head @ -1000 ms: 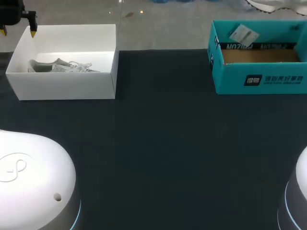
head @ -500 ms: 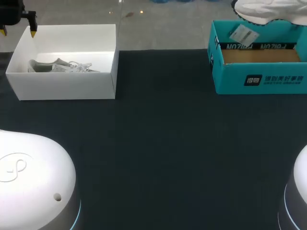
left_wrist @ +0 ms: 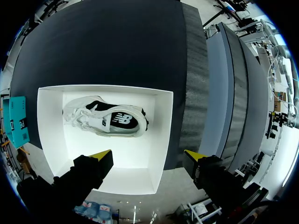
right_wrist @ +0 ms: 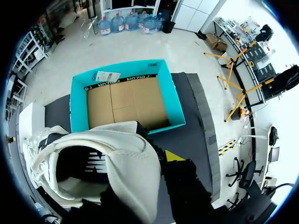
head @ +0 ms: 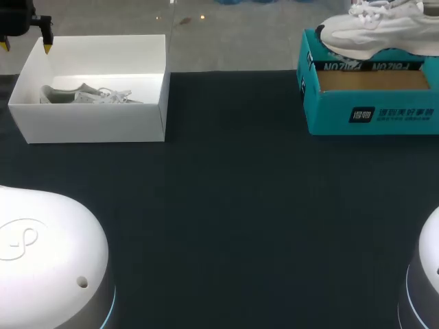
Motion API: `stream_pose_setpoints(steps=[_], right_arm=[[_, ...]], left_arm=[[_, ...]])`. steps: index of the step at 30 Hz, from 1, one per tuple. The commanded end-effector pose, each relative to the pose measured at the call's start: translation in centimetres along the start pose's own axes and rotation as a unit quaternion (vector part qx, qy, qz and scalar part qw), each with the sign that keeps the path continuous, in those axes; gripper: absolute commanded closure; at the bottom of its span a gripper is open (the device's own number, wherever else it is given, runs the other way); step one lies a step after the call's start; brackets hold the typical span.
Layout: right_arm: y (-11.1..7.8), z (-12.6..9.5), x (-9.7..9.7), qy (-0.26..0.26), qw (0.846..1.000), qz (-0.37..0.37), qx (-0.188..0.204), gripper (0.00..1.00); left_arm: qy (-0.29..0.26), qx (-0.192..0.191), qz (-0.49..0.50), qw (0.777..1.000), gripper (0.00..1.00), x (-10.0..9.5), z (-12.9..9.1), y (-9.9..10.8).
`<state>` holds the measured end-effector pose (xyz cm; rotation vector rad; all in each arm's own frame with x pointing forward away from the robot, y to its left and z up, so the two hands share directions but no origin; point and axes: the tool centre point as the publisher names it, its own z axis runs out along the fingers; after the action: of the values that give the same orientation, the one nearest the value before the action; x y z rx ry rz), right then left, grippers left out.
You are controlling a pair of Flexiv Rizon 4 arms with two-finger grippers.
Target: Take the shoe out of the shoebox, open the shoe tongue, remove and reinsert the insole, then place the shoe into the shoebox
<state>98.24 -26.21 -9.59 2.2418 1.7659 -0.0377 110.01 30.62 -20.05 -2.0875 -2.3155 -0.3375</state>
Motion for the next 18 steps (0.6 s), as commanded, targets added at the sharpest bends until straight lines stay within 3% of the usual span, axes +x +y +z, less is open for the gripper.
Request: stream_pose_setpoints(steps=[1, 4, 18], right_arm=[[-1.76, -0.25, 1.15, -0.017, 0.999, 0.011, -0.05, 1.0], [-2.11, -0.43, 1.67, -0.012, 0.999, 0.002, -0.032, 1.0], [-2.11, -0.43, 1.67, -0.012, 0.999, 0.002, -0.032, 1.0]], left_arm=[[0.001, 0.0, 0.0, 1.0, 0.0, -0.02, -0.03, -0.03], [0.001, 0.0, 0.0, 1.0, 0.0, -0.02, -0.03, -0.03], [0.001, 0.0, 0.0, 1.0, 0.0, -0.02, -0.03, -0.03]])
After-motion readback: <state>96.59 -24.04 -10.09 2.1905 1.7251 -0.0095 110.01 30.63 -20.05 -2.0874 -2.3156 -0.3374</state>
